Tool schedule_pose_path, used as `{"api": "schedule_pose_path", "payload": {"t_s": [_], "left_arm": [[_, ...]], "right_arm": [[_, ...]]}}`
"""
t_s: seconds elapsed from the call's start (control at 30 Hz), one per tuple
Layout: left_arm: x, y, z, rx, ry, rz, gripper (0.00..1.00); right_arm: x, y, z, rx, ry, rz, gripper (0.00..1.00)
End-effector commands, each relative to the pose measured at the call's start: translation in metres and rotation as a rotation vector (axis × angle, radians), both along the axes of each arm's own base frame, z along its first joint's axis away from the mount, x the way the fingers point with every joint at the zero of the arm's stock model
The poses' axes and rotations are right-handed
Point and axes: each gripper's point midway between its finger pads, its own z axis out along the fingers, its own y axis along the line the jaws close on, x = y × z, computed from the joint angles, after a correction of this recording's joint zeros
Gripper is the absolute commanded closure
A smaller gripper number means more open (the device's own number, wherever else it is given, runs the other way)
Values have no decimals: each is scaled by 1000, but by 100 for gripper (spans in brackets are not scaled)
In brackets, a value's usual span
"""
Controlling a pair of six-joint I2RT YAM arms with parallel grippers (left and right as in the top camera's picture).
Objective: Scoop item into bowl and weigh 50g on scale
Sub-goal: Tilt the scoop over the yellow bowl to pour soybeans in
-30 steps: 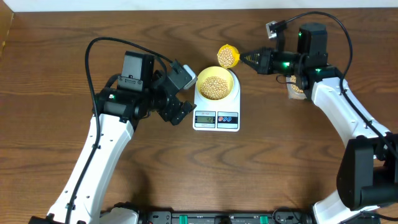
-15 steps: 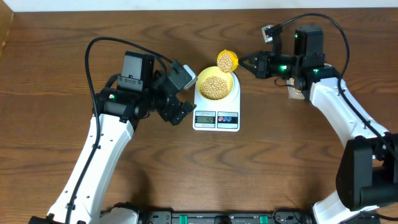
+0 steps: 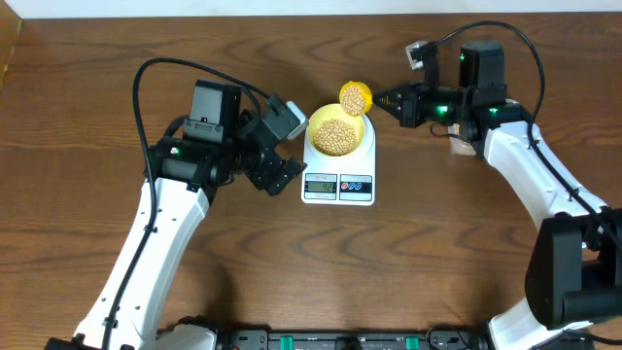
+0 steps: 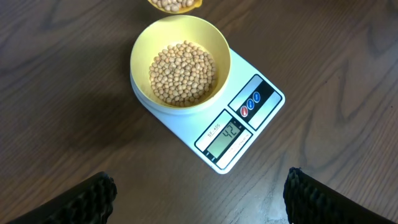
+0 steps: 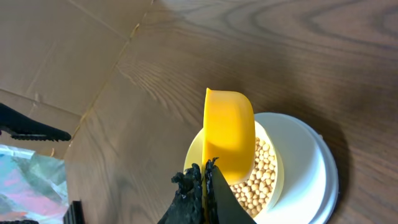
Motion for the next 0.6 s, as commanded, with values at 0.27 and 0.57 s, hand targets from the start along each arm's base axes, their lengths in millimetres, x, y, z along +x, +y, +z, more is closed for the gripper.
{"api": "schedule_pose_path", "payload": {"t_s": [0.27,0.57], "left_arm": [[-2,3,-4,10,1,1,12],[-2,3,-4,11,1,0,11]], "right_arm": [[-10,11,1,0,-21,61,99],[-6,10,1,-2,-13,33,99]]}}
